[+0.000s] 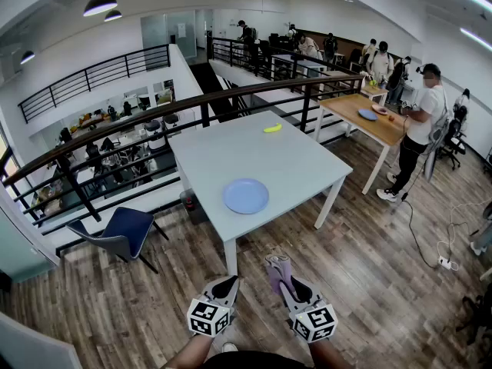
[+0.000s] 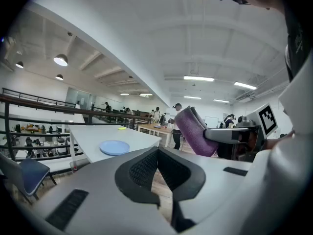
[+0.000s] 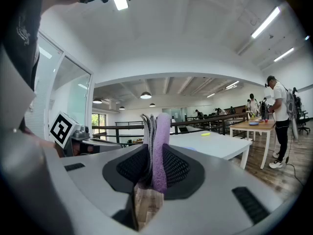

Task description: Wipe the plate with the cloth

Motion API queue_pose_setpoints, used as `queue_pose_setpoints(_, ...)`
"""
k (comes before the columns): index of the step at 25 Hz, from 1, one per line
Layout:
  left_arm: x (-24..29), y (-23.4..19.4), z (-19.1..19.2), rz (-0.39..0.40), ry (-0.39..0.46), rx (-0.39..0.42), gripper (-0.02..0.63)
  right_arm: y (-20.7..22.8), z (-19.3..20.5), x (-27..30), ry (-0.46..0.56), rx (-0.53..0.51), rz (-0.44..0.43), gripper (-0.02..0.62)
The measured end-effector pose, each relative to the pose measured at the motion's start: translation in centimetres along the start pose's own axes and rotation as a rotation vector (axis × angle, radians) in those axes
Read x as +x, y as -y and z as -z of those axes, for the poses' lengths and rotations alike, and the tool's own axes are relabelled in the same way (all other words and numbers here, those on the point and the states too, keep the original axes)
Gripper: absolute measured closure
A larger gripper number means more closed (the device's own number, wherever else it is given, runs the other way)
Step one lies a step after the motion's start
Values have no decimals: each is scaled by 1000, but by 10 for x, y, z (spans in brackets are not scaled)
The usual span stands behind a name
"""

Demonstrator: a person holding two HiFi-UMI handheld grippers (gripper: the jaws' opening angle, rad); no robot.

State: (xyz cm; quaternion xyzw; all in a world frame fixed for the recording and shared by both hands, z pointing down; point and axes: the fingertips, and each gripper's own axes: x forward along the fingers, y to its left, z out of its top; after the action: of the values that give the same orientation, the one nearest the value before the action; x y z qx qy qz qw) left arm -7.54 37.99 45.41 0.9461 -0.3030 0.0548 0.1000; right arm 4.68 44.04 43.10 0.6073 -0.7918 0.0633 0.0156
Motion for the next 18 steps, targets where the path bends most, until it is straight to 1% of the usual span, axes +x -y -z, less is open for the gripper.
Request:
queue_pose_setpoints(5, -3, 10, 8, -9, -4, -6, 592, 1, 4, -11, -7, -7, -4, 492)
queue_pose_setpoints(11, -3, 5, 2, -12, -4, -7, 592, 0, 0, -4, -8, -1, -6, 492)
queue_pose_setpoints(15, -1, -1, 7, -23, -11, -17, 592, -2, 3, 4, -16, 17, -34, 492)
queue_pose_setpoints(18, -2, -10, 9, -24, -13, -21, 592, -4, 1, 11, 1, 34, -37, 491)
